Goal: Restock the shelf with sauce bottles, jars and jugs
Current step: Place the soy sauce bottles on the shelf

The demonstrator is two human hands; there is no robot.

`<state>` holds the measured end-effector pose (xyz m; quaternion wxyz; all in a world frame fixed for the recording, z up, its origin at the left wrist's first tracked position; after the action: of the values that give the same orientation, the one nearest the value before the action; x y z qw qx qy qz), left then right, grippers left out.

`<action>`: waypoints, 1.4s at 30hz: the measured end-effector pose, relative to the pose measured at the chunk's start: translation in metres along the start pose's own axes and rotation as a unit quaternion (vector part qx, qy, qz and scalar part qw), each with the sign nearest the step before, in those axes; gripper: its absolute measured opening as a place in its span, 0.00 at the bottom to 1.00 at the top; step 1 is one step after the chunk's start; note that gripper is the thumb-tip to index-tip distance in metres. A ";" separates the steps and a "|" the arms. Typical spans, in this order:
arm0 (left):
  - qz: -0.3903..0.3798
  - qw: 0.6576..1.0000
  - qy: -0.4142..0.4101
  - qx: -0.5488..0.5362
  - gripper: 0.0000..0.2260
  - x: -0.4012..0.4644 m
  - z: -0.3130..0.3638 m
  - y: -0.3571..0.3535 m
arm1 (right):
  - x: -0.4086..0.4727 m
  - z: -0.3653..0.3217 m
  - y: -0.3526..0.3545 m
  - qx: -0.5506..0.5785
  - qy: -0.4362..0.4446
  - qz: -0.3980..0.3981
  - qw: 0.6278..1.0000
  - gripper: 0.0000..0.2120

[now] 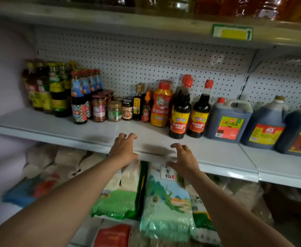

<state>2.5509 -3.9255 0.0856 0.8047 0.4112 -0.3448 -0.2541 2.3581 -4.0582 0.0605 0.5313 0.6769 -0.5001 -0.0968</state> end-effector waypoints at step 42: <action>-0.331 0.921 0.207 0.019 0.35 -0.273 -0.426 -0.247 | -0.319 -0.042 -0.434 -0.044 -0.125 -0.415 0.900 0.34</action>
<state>2.6727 -3.6613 -0.3961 0.7204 0.5603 -0.0199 -0.4083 2.4817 -3.8116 -0.4033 0.4049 0.7817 -0.2309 -0.4143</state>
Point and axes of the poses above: each hand's wrist, its own x-axis towards the middle knuckle, its own y-axis out of the back of the hand, z = x × y, the point moved 8 cm from there along x, towards the middle knuckle, and after that the axes turned 15 degrees about z, right-handed, at the moved point
